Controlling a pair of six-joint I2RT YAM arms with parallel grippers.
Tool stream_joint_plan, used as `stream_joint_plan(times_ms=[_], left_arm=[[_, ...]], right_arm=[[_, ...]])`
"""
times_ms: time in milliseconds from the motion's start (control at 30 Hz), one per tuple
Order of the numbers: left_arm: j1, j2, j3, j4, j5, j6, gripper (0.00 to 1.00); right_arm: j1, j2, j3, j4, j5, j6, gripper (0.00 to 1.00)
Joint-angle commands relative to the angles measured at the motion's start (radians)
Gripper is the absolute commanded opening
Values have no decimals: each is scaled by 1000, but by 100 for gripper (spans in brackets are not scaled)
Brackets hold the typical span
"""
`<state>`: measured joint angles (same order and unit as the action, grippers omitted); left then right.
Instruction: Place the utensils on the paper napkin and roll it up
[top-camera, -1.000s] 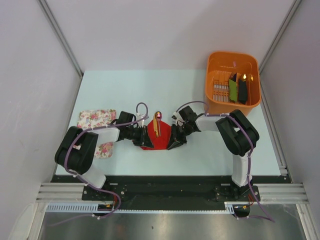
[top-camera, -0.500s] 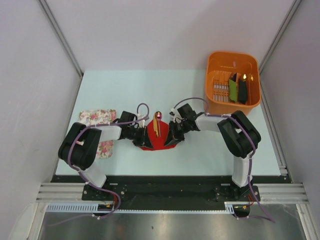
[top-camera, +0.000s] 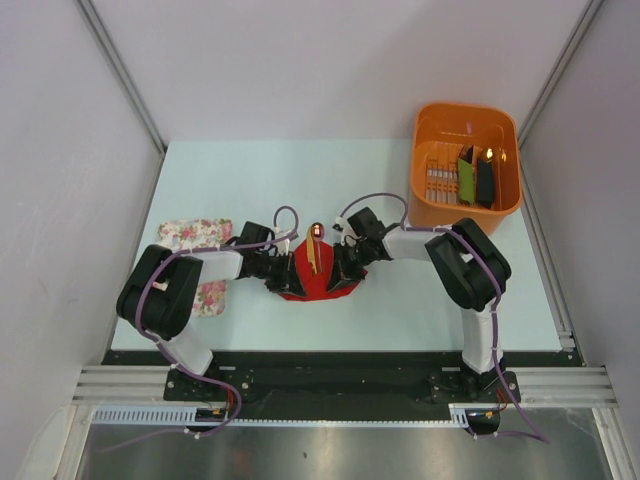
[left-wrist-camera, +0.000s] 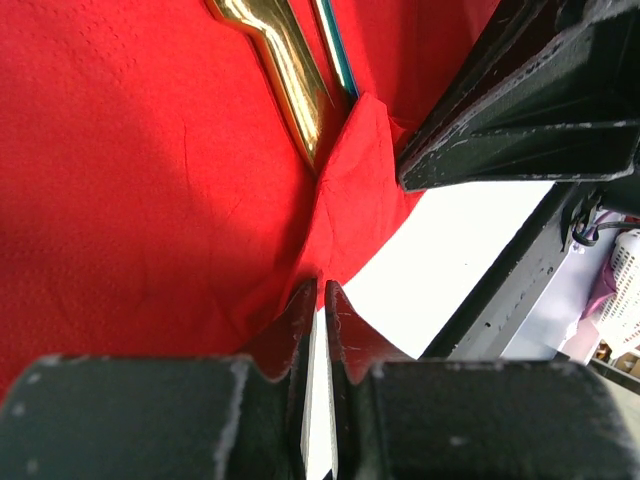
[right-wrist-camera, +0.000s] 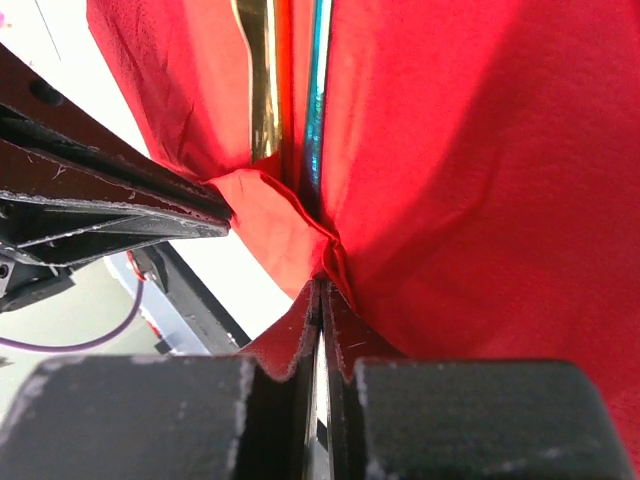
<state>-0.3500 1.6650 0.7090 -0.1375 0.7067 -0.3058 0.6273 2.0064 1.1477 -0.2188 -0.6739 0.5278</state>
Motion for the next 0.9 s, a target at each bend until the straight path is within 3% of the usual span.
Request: stream_joint_plan(times_ms=[0, 300, 633, 867], left_arm=[[11, -42, 6, 38, 7, 2, 11], [8, -128, -6, 99, 36, -26, 11], [2, -21, 3, 50, -9, 0, 8], [3, 21, 14, 24, -52, 8, 3]], right_arm=[[23, 18, 29, -36, 123, -78, 4], [20, 20, 37, -50, 122, -83, 3], [18, 17, 58, -76, 116, -92, 4], [18, -50, 72, -152, 109, -118, 13]])
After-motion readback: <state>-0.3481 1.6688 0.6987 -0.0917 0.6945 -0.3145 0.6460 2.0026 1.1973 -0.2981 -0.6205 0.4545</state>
